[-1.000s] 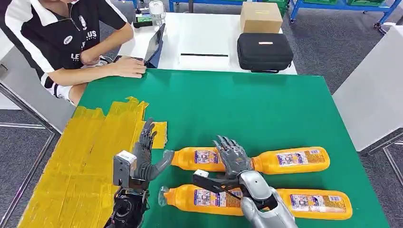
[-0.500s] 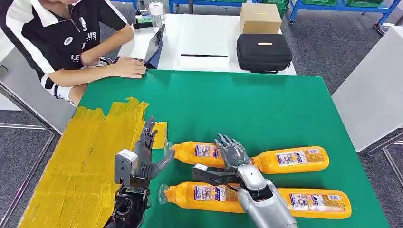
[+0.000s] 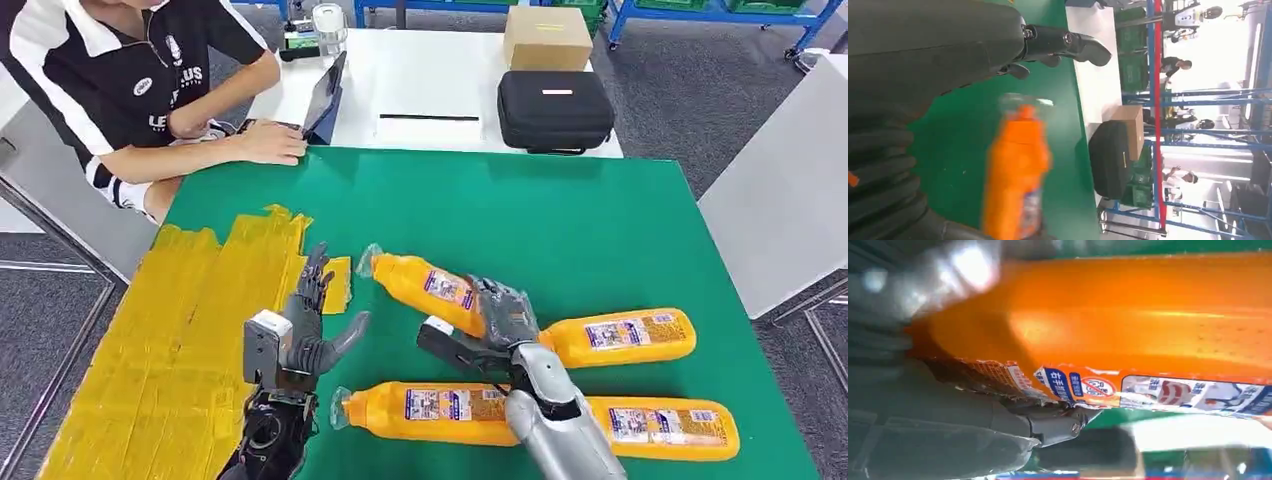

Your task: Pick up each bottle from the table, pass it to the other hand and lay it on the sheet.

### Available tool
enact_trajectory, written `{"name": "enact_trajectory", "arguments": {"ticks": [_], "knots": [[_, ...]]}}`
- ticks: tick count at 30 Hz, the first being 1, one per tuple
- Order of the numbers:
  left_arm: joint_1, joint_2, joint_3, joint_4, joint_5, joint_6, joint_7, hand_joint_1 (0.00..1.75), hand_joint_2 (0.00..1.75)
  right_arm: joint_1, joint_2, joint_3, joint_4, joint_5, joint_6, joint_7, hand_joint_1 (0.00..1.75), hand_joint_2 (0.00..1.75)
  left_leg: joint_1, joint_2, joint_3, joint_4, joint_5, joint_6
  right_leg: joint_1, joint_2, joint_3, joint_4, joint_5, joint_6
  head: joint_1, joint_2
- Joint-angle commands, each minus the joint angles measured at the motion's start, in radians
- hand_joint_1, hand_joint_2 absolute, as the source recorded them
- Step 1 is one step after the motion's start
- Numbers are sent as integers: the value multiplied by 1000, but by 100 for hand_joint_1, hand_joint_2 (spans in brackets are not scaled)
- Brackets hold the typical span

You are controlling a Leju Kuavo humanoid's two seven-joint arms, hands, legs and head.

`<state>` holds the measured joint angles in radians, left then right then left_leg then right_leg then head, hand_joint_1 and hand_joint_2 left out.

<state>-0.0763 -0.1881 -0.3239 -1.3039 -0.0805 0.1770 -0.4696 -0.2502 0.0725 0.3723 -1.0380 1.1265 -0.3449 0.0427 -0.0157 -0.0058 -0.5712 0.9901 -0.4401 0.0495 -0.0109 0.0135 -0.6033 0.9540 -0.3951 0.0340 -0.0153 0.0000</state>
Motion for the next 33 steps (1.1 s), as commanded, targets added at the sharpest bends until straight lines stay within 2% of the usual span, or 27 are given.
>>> {"name": "enact_trajectory", "arguments": {"ticks": [1,5,6,7,8,9,10,12,14,17,19,21,22,25,33], "knots": [[-33,9,-16,52,5,-2,5,0,175,3,9,-61,-29,-8,-3,-9,175,175,2,-2,4,0,-2,-4,2,-3,5,-1,-2,-1,0,0],[-33,9,-16,52,5,-2,5,0,175,3,9,-61,-29,-8,-3,-9,175,175,3,0,7,1,-4,-6,3,-3,7,1,-4,-2,0,0],[-33,10,-18,51,3,-2,3,0,175,17,31,-100,-54,-74,-99,-66,175,175,1,-1,2,0,-1,-3,1,-2,2,-1,-1,-1,0,0],[-35,10,-21,54,-1,-1,2,0,175,29,37,-120,-73,-127,-147,-111,175,175,1,0,3,0,-2,-4,1,-2,4,0,-2,-1,0,0],[-42,14,-35,62,-14,-1,6,0,175,50,50,-147,-126,-244,-195,-202,175,175,2,0,4,0,-3,-4,2,-2,4,0,-3,-1,0,0],[-49,19,-55,73,-31,-1,11,0,175,75,52,-163,-179,-346,-228,-275,175,175,1,-2,1,0,-1,-3,1,-3,2,0,-2,-1,0,0],[-51,20,-61,75,-35,-1,12,0,175,87,54,-169,-202,-389,-239,-303,175,175,2,-2,5,1,-4,-6,2,-4,6,1,-5,-2,0,0],[-54,29,-92,70,-44,-6,12,0,175,121,60,-174,-269,-565,-226,-413,175,175,1,-4,0,0,-1,-3,1,-4,1,0,-2,-1,0,0],[-54,43,-121,46,-48,-15,18,0,175,134,65,-166,-287,-681,-201,-468,175,175,1,-4,1,0,-2,-3,1,-3,3,0,-3,-1,0,0],[-52,60,-157,-9,-31,-62,54,0,175,139,71,-137,-284,-759,-198,-516,175,175,1,-2,0,0,-1,-3,1,-2,1,0,-2,-1,0,0],[-50,68,-168,-40,-2,-95,72,0,175,139,73,-115,-287,-849,-134,-538,175,175,1,-2,-1,0,-2,-3,1,-1,0,0,-1,-1,0,0],[-55,79,-180,-65,0,-105,85,0,175,146,76,-102,-302,-991,-24,-547,175,175,2,0,2,1,-3,-5,2,-1,2,1,-3,-2,0,0],[-59,80,-180,-68,-1,-104,91,0,175,145,76,-96,-302,-998,-24,-555,171,175,1,-1,0,0,-2,-3,1,-1,0,0,-2,-1,0,0],[-74,79,-176,-57,0,-107,111,0,175,135,76,-70,-291,-1014,-1,-559,175,175,1,-1,0,0,-2,-3,1,-1,0,0,-1,-1,0,0],[-81,71,-173,-31,5,-123,128,0,175,92,76,31,-173,-991,60,-551,175,175,3,2,5,0,-4,-5,3,1,5,-1,-3,-2,0,0]]}}
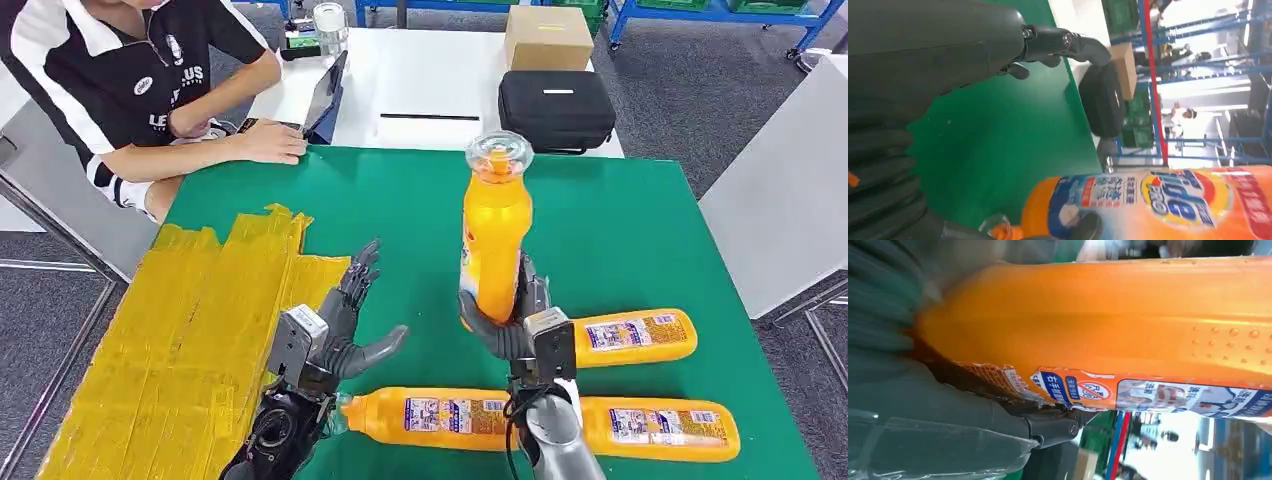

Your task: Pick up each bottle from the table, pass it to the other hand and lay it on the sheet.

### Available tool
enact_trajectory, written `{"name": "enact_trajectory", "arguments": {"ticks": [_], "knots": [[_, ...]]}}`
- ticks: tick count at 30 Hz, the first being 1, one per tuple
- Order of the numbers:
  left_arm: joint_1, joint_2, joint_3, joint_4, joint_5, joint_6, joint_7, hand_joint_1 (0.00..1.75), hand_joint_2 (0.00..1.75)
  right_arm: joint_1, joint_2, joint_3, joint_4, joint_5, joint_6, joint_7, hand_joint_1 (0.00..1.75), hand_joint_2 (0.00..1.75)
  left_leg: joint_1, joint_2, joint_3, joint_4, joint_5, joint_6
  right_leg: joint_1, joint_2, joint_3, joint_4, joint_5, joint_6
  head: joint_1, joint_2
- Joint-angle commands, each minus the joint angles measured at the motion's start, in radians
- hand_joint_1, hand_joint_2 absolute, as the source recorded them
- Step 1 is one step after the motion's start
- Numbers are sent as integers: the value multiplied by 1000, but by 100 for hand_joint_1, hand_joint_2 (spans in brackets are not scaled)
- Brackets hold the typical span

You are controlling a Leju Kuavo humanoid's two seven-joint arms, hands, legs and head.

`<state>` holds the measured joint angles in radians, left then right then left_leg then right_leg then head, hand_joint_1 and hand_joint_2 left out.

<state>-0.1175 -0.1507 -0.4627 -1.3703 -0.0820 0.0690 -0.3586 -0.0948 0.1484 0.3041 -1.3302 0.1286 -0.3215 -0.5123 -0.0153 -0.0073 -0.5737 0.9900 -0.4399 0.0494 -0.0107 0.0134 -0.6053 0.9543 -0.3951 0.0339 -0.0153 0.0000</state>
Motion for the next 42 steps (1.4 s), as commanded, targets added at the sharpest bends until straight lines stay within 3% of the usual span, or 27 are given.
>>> {"name": "enact_trajectory", "arguments": {"ticks": [1,6,16,26,35,36,37,42], "knots": [[-40,32,-35,35,8,-16,18,0,175,-68,1,114,139,30,28,8,175,175,1,2,6,-1,-3,-4,1,0,5,-1,-2,-1,0,0],[-40,33,-36,32,8,-17,18,0,175,-75,1,126,162,53,16,8,175,175,2,2,7,-1,-3,-4,2,0,7,-1,-3,-1,0,0],[-46,36,-37,66,35,-30,15,0,175,-79,16,236,329,283,-78,24,175,175,2,1,6,-1,-3,-4,2,0,6,-2,-2,-2,0,0],[-50,28,-37,52,49,-35,24,0,175,-118,26,295,444,406,-121,59,175,175,1,1,5,-1,-2,-3,1,0,5,-1,-1,-1,0,0],[-55,25,-34,58,65,-42,34,0,175,-121,33,316,459,443,-147,55,175,175,1,0,3,-1,-2,-3,1,-1,4,-1,-2,-1,0,0],[-53,22,-30,58,74,-46,33,150,175,-122,32,317,459,442,-147,54,175,175,2,0,5,-1,-2,-4,2,-2,6,-1,-2,-1,0,0],[-51,20,-28,56,79,-50,33,175,175,-122,29,319,461,438,-154,50,175,175,2,0,7,0,-4,-5,2,-2,7,-1,-3,-2,0,0],[-50,15,-21,64,95,-67,36,175,175,-113,20,322,444,410,-180,41,175,175,1,-1,4,-1,-2,-3,1,-2,4,-1,-2,-1,0,0]]}}
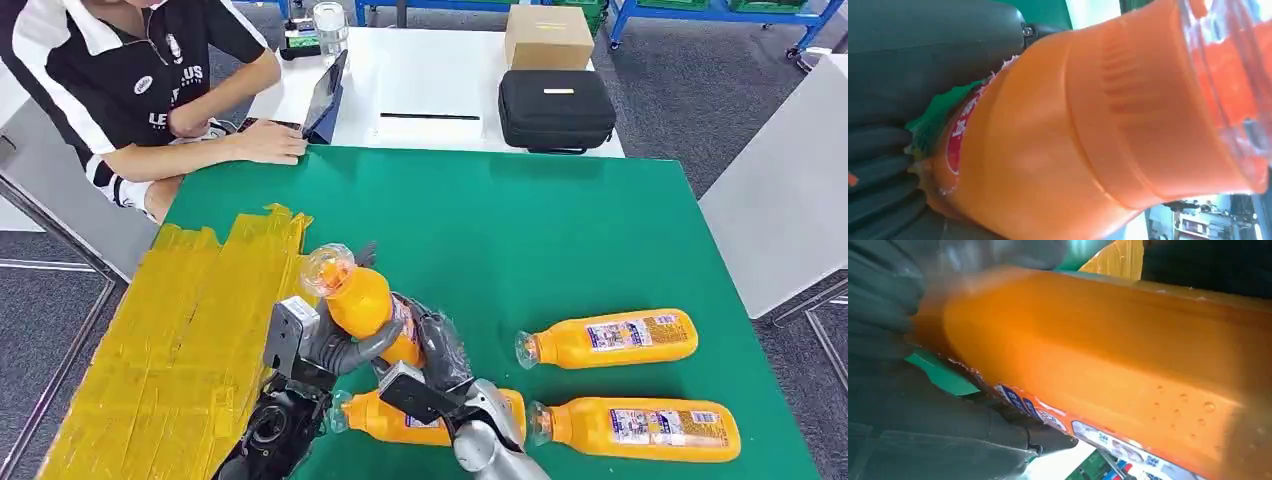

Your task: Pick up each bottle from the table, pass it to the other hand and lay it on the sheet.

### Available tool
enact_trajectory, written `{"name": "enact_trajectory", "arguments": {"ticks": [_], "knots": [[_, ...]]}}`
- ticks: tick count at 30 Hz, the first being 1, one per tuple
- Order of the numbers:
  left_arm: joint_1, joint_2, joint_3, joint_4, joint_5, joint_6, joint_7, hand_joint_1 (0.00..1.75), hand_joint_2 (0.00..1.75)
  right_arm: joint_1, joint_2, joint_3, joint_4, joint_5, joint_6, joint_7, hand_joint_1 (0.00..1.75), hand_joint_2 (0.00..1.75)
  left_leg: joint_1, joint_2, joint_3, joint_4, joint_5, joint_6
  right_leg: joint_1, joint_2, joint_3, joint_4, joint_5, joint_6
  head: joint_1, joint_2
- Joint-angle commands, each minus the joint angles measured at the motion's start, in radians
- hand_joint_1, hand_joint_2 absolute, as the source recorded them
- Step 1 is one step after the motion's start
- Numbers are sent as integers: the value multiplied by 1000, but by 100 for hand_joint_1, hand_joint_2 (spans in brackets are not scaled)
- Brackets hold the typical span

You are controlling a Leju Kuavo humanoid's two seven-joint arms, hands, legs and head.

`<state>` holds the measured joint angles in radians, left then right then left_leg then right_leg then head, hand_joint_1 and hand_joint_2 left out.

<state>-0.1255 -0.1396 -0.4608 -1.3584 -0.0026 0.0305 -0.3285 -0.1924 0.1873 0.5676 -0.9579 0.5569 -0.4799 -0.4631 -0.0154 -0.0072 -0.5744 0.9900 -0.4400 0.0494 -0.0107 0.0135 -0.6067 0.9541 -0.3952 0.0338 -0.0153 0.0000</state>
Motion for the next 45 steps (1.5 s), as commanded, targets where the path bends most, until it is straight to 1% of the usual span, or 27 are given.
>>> {"name": "enact_trajectory", "arguments": {"ticks": [1,2,3,4,5,6,7,8,10,11,12,13,14,16,18,19,21,22,24,25,27,33,36,38,40,42,45], "knots": [[-42,4,-21,55,18,-30,5,175,175,-15,-20,59,66,-21,-23,-7,175,175,2,-1,6,-1,-2,-4,2,-3,7,-1,-2,-1,0,0],[-42,5,-21,57,20,-30,5,175,175,-15,-21,59,62,-22,-25,-7,175,175,1,-1,4,-1,-1,-3,1,-2,4,-1,-1,-1,0,0],[-41,5,-19,58,23,-31,4,175,175,-15,-21,57,58,-25,-27,-5,175,175,2,-1,6,0,-3,-4,2,-3,7,-1,-3,-1,0,0],[-40,5,-18,59,25,-31,4,175,175,-14,-23,56,50,-31,-29,-5,175,175,1,-1,3,-1,-1,-2,1,-2,4,-1,-1,-1,0,0],[-40,5,-18,59,25,-31,4,175,175,-14,-23,56,50,-31,-29,-5,175,175,1,-1,6,-1,-3,-4,1,-3,7,-1,-3,-1,0,0],[-38,6,-17,58,28,-31,3,175,175,-11,-25,54,38,-35,-30,-6,175,175,1,-1,3,-1,-1,-2,1,-2,4,-1,-1,-1,0,0],[-37,7,-16,57,29,-30,3,175,175,-9,-26,53,31,-37,-32,-7,175,175,2,-1,6,0,-2,-4,2,-3,7,-1,-3,-1,0,0],[-37,7,-16,57,29,-30,3,175,175,-9,-26,53,31,-37,-32,-7,175,175,1,-1,4,-1,-1,-3,1,-2,4,-1,-2,-1,0,0],[-28,10,-11,51,34,-23,3,175,175,7,-28,37,-13,-76,-9,-11,175,175,2,-1,8,0,-4,-5,2,-3,9,-1,-4,-2,0,0],[-26,13,-8,47,36,-21,3,175,175,12,-31,32,-36,-96,8,-9,168,175,1,-1,5,-1,-2,-3,1,-2,5,-1,-2,-1,0,0],[-20,15,4,38,40,-4,1,175,175,26,-39,21,-95,-133,17,-19,61,175,1,-1,2,-1,-1,-2,1,-2,2,-1,-1,-1,0,0],[-19,18,5,34,40,-4,1,175,175,29,-44,22,-114,-136,20,-16,61,175,1,-1,4,0,-2,-3,1,-3,5,-1,-2,-1,0,0],[-19,20,6,31,41,-4,1,175,175,32,-47,21,-130,-138,25,-8,3,175,2,-1,6,0,-3,-4,2,-3,7,0,-3,-1,0,0],[-17,20,18,25,46,2,2,175,175,47,-56,14,-183,-167,38,-4,0,175,1,0,2,0,-1,-2,1,-1,2,0,-1,-1,0,0],[-16,18,31,21,54,9,1,175,175,57,-65,10,-221,-192,49,-3,0,175,2,0,5,0,-3,-4,2,-2,6,0,-3,-1,0,0],[-16,19,45,15,63,18,-1,175,175,68,-77,6,-265,-209,49,-6,0,175,1,0,3,0,-1,-3,1,-2,3,0,-1,-1,0,0],[-18,25,65,10,80,29,-3,175,175,89,-90,-8,-340,-244,63,2,0,175,2,0,6,1,-4,-5,2,-2,7,0,-4,-2,0,0],[-19,32,74,6,88,34,-6,175,175,100,-95,-17,-380,-255,79,14,0,175,1,0,3,0,-2,-3,1,-1,3,0,-2,-1,0,0],[-19,37,82,4,93,33,-6,175,175,106,-100,-20,-404,-251,89,30,0,175,1,0,2,0,-1,-3,1,-1,2,0,-1,-1,0,0],[-19,37,82,4,93,33,-6,175,175,106,-100,-20,-404,-251,89,30,0,175,2,0,4,1,-3,-4,2,-2,5,1,-3,-2,0,0],[-19,37,82,4,93,33,-6,175,175,106,-100,-20,-404,-251,89,30,0,175,1,0,2,0,-1,-2,1,-2,2,-1,-1,-1,0,0],[-17,34,79,5,91,35,-5,175,175,109,-97,-18,-402,-252,89,29,0,175,1,0,2,-1,-1,-2,1,-1,3,-1,-1,-1,0,0],[-17,34,79,5,91,35,-5,175,175,109,-97,-18,-402,-252,89,29,0,175,2,0,5,0,-3,-4,2,-2,6,-1,-3,-1,0,0],[-17,34,79,5,91,35,-5,175,175,109,-97,-18,-402,-252,89,29,0,175,1,0,2,-1,-1,-2,1,-1,2,-1,-1,-1,0,0],[-17,34,79,5,91,35,-5,175,175,109,-97,-18,-402,-252,89,29,0,175,2,0,6,0,-3,-4,2,-2,7,-1,-3,-1,0,0],[-17,34,79,5,91,35,-5,175,175,109,-97,-18,-402,-252,89,29,0,175,1,0,3,-1,-1,-2,1,-1,3,-1,-1,-1,0,0],[-17,34,79,5,91,35,-5,175,175,109,-97,-18,-402,-252,89,29,0,175,2,0,5,0,-3,-4,1,-1,5,-1,-2,-1,0,0]]}}
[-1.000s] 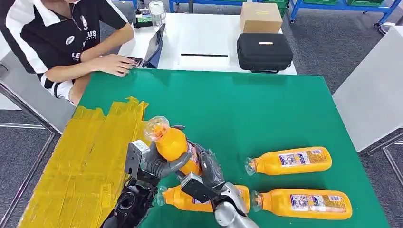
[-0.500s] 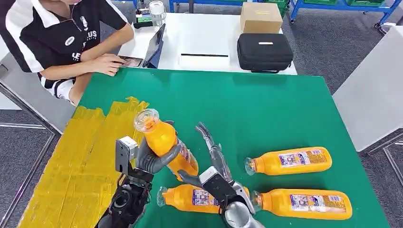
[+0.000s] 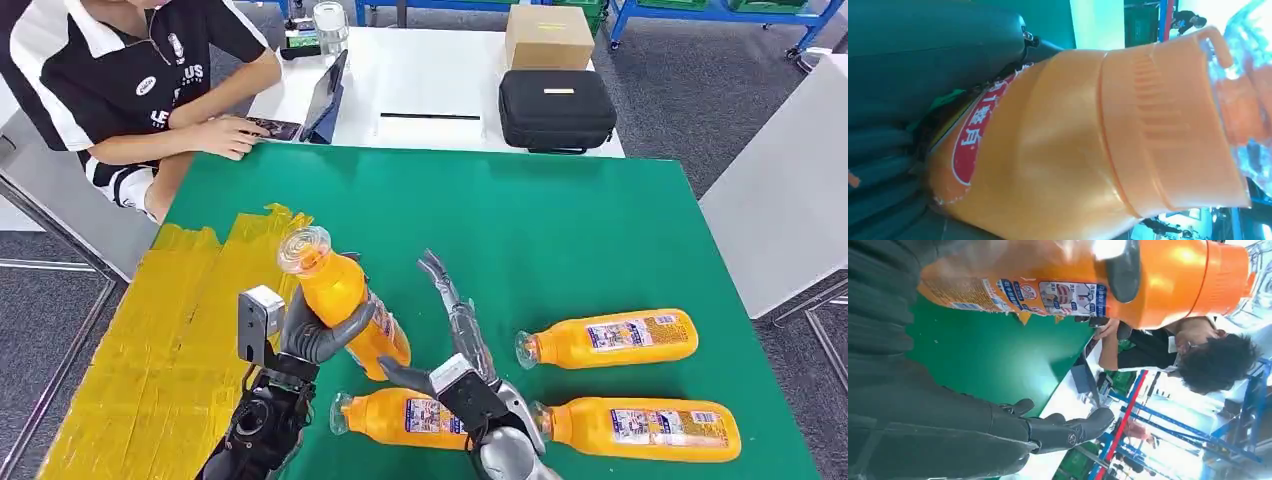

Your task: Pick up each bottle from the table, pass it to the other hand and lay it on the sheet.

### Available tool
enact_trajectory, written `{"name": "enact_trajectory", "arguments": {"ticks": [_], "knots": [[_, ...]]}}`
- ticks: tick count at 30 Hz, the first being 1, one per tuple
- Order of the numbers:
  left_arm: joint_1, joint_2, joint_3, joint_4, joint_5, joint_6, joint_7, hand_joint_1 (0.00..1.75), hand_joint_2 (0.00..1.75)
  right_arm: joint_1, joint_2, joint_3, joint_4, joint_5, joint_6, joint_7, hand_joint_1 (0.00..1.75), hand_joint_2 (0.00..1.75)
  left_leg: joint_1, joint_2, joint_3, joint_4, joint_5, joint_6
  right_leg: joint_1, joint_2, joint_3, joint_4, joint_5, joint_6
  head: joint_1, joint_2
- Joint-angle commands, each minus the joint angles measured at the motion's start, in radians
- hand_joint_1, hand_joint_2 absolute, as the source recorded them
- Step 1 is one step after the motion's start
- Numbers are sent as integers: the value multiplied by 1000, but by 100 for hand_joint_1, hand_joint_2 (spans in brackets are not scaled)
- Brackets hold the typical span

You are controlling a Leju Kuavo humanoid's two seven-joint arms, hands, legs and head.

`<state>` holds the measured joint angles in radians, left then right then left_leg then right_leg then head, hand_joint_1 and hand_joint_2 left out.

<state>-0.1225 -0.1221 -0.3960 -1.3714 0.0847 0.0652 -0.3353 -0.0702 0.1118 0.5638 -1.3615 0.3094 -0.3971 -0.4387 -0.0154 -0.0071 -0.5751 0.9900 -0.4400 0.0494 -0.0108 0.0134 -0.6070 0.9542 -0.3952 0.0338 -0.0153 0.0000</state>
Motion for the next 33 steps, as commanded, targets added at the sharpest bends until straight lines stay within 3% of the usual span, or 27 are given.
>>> {"name": "enact_trajectory", "arguments": {"ticks": [1,5,8,10,12,14,15,16,17,18,21,24,28,33], "knots": [[-20,17,14,18,3,0,2,175,175,-13,-22,-15,1,-4,6,4,0,175,1,0,3,0,-2,-3,1,-1,3,-1,-1,-1,0,0],[-16,25,39,3,12,25,-14,175,175,-2,-22,-41,-32,-20,3,-9,0,175,1,0,4,0,-2,-3,1,-1,4,-1,-2,-1,0,0],[-9,35,85,-40,-104,153,-59,175,175,45,-34,-95,-131,-7,-31,-14,0,175,2,0,6,0,-3,-4,2,-1,6,0,-3,-1,0,0],[-21,38,103,-40,-403,406,-87,175,175,69,-40,-134,-167,14,-68,-13,0,175,2,-1,5,1,-3,-4,2,-3,6,0,-3,-1,0,0],[-26,35,117,-20,-672,569,-43,175,175,79,-38,-160,-178,15,-81,-8,0,175,2,-1,6,0,-3,-4,2,-3,7,0,-4,-1,0,0],[-20,11,191,-8,-1003,633,46,175,175,87,-31,-184,-177,10,-86,38,0,175,1,0,5,0,-2,-3,1,-2,6,-1,-2,-1,0,0],[-1,-43,294,-43,-1241,633,50,175,175,88,-35,-190,-181,-8,-64,59,0,175,1,0,4,-1,-1,-3,1,-1,4,-1,-1,-1,0,0],[-40,64,205,27,-1477,567,181,175,175,83,-48,-205,-188,-13,-75,99,0,175,1,0,5,0,-2,-3,1,-1,5,0,-2,-1,0,0],[-129,285,-124,131,-1655,603,558,175,175,77,-74,-227,-216,-28,-63,124,0,175,1,0,3,0,-2,-3,1,-1,3,0,-1,-1,0,0],[-175,313,-226,205,-1655,625,693,175,175,77,-81,-252,-233,-31,-47,134,0,175,1,-2,5,-2,-1,-4,1,-3,6,-1,-2,-1,0,0],[-270,335,-448,355,-1655,620,823,175,175,91,-73,-301,-253,-21,-2,142,0,175,1,-12,6,-1,0,-4,1,-13,9,-1,-4,-1,2,0],[-274,339,-462,364,-1655,633,845,175,175,98,-69,-301,-249,-20,-3,140,0,175,0,-2,5,-1,0,-4,1,-5,4,-1,-1,-1,1,0],[-324,343,-555,446,-1655,633,913,175,175,90,-54,-312,-230,-6,-11,137,0,175,2,0,4,0,0,-3,2,-2,4,0,-1,-1,2,0],[-308,312,-532,538,-1655,633,844,175,175,96,-55,-339,-234,8,-37,134,0,175,1,2,6,-1,0,-3,1,-1,5,-1,-1,-1,1,0]]}}
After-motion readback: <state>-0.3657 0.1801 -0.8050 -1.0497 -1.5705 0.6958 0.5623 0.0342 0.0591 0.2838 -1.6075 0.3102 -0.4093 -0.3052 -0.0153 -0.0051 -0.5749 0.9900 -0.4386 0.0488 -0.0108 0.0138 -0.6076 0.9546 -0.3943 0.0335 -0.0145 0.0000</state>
